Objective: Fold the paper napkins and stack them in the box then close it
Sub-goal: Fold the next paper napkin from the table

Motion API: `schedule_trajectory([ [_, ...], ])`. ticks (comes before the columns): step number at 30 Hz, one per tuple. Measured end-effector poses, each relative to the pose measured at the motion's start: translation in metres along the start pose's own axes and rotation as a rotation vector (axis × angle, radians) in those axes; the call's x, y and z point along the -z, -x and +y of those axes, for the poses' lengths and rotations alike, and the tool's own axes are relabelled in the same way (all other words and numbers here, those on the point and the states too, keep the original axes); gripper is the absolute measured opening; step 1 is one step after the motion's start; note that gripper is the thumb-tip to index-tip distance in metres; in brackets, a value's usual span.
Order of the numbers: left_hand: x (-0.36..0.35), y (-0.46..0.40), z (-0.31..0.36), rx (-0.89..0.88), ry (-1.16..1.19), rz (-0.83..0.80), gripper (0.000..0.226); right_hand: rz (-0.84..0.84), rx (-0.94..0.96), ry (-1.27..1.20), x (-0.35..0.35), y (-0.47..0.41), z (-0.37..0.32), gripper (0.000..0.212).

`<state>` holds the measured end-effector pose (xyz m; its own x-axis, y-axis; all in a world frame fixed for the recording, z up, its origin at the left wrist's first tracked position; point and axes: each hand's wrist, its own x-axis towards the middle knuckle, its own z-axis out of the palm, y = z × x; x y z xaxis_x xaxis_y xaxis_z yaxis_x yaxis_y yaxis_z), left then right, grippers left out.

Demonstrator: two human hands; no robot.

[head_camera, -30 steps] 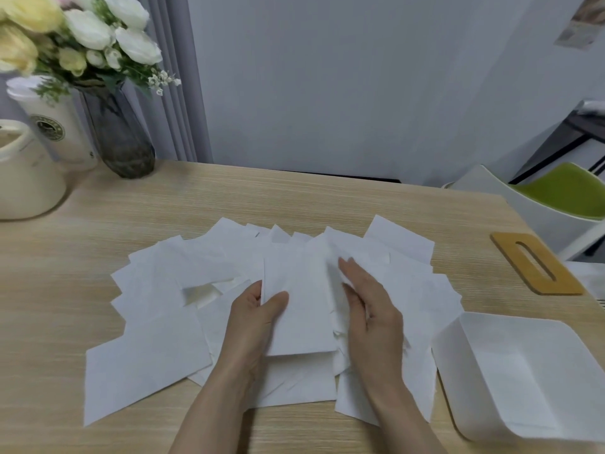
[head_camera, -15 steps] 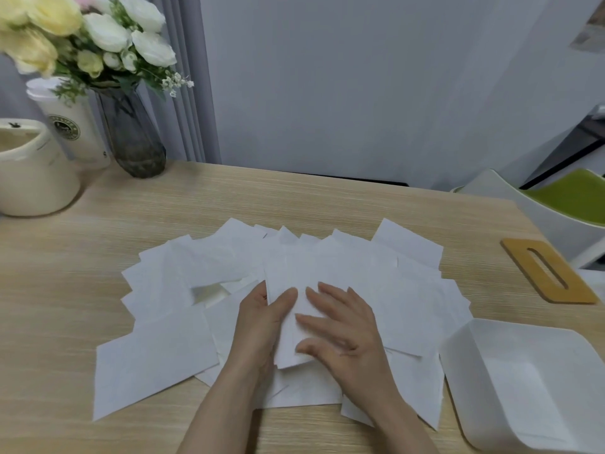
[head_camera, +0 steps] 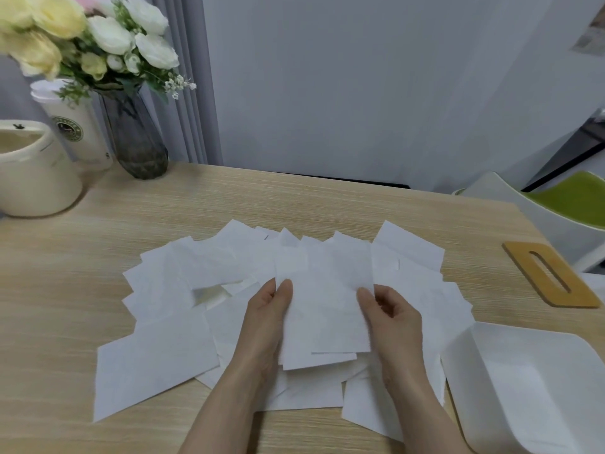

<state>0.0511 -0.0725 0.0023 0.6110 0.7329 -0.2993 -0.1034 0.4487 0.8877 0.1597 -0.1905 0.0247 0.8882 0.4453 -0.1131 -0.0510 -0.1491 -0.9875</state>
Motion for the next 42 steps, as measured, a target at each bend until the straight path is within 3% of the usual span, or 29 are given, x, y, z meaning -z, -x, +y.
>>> schedule_trajectory([
  [7,-0.003,-0.004,-0.001,0.063,-0.002,0.051,0.034,-0.099,-0.031,-0.090,-0.005,0.004,-0.005,0.010],
  [11,-0.008,-0.002,-0.001,0.073,0.015,0.022,0.041,-0.034,-0.001,-0.088,-0.015,0.009,-0.003,0.010],
  [17,-0.011,0.002,-0.001,-0.012,-0.015,-0.045,0.021,-0.011,0.024,-0.098,-0.023,0.016,-0.004,0.010],
  [21,-0.012,0.002,-0.001,-0.038,-0.011,-0.023,0.019,0.016,0.113,0.046,-0.024,0.019,-0.003,0.010],
  [23,-0.012,0.002,-0.001,-0.041,0.008,-0.020,0.019,0.024,0.163,0.136,-0.023,0.018,-0.002,0.024],
  [26,-0.011,0.003,0.000,-0.036,0.044,-0.043,0.019,-0.100,0.100,0.086,-0.024,0.018,-0.002,0.048],
  [29,-0.015,0.003,0.000,-0.056,-0.007,-0.062,0.020,-0.219,0.054,0.048,-0.027,0.021,0.002,0.054],
  [33,-0.018,0.003,-0.001,-0.094,-0.035,-0.002,0.023,-0.221,0.056,-0.029,-0.029,0.025,0.001,0.055],
  [39,-0.022,0.002,0.002,-0.180,0.133,0.255,0.024,-0.187,-0.092,-0.217,-0.022,0.026,0.003,0.062],
  [42,-0.030,0.009,0.001,-0.197,0.161,0.269,0.029,-0.280,-0.172,-0.324,-0.027,0.028,0.006,0.047],
])
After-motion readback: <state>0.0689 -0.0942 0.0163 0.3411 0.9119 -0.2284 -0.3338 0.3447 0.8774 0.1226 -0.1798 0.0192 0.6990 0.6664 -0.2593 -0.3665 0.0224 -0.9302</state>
